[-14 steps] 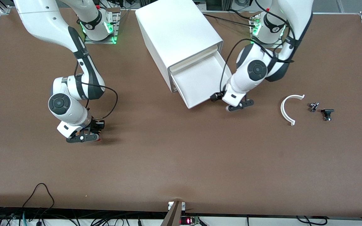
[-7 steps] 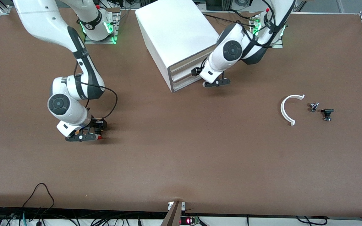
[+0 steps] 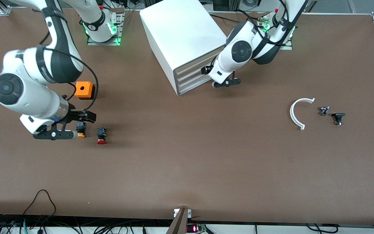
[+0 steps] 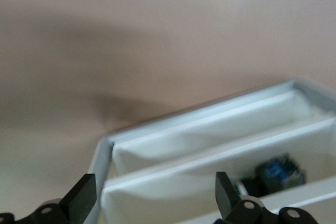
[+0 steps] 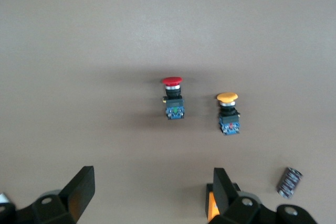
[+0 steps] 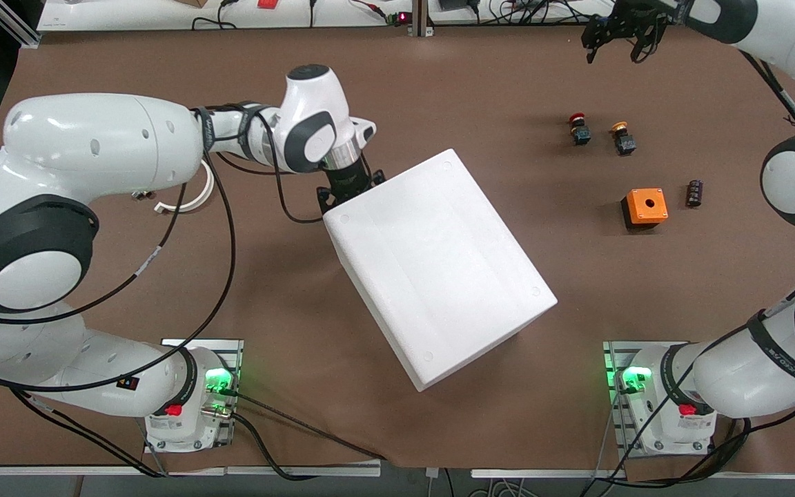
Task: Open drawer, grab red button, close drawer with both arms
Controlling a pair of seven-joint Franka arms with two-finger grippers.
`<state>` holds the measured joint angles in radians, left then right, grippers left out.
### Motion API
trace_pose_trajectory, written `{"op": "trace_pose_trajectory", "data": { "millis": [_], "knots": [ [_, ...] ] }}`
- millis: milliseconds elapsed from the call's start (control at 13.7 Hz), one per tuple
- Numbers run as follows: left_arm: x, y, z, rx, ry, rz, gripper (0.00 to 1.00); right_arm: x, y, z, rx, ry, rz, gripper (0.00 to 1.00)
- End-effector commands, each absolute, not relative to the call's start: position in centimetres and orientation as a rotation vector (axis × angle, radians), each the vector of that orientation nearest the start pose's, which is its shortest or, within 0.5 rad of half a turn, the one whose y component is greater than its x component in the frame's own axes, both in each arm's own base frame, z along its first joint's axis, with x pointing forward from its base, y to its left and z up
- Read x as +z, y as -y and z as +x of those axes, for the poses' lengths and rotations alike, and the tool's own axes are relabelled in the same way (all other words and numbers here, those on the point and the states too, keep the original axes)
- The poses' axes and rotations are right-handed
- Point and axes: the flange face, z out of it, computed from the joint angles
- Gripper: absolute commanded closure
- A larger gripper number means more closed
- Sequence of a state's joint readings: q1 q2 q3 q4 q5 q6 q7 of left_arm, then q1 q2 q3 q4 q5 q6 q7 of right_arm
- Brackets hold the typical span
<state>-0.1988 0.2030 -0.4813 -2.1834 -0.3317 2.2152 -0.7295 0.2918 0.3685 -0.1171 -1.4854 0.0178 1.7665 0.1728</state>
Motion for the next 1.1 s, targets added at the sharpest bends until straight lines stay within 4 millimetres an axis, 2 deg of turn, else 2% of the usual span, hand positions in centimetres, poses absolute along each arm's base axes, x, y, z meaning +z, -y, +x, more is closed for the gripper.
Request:
{"op": "trace_pose_trajectory", "data": {
  "millis": [0, 73, 146, 220, 366, 439, 585, 732, 878, 1024],
  "knots": [
    [33.6, 25.8, 49.2, 0.422, 0.474, -3.320, 0.00, 49.5, -10.5, 63.9, 0.188, -0.054, -3.169, 0.00],
    [35.2, 22.0, 51.6, 0.352, 0.457, -3.348, 0.00, 51.9, -8.9, 63.8, 0.149, -0.085, -3.163, 0.00],
    [36.8, 18.6, 53.3, 0.299, 0.438, -3.366, 0.00, 53.4, -7.0, 63.6, 0.114, -0.128, -3.157, 0.00],
    [39.4, 15.1, 54.7, 0.243, 0.360, -3.361, 0.00, 55.0, -5.1, 63.2, 0.078, -0.169, -3.151, 0.00],
    [45.5, 10.1, 56.0, 0.174, 0.267, -3.289, 0.00, 57.5, -0.9, 62.1, 0.048, -0.260, -3.138, 0.00],
    [48.4, 8.3, 55.8, 0.151, 0.241, -3.235, 0.00, 58.3, 1.0, 61.7, 0.032, -0.292, -3.134, 0.00],
    [51.6, 6.2, 55.1, 0.169, 0.217, -3.162, 0.00, 59.1, 4.4, 60.7, 0.030, -0.285, -3.133, 0.00],
    [53.8, 5.5, 54.1, 0.123, 0.186, -3.141, 0.00, 59.6, 7.0, 58.5, 0.038, -0.219, -3.133, 0.00],
    [54.5, 3.1, 53.6, 0.119, 0.253, -3.133, 0.00, 59.4, 8.1, 56.8, 0.116, -0.209, -3.173, 0.00],
    [55.0, 3.1, 53.6, 0.110, 0.253, -3.133, 0.00, 59.8, 8.0, 56.1, 0.110, -0.171, -3.176, 0.00]
  ]
}}
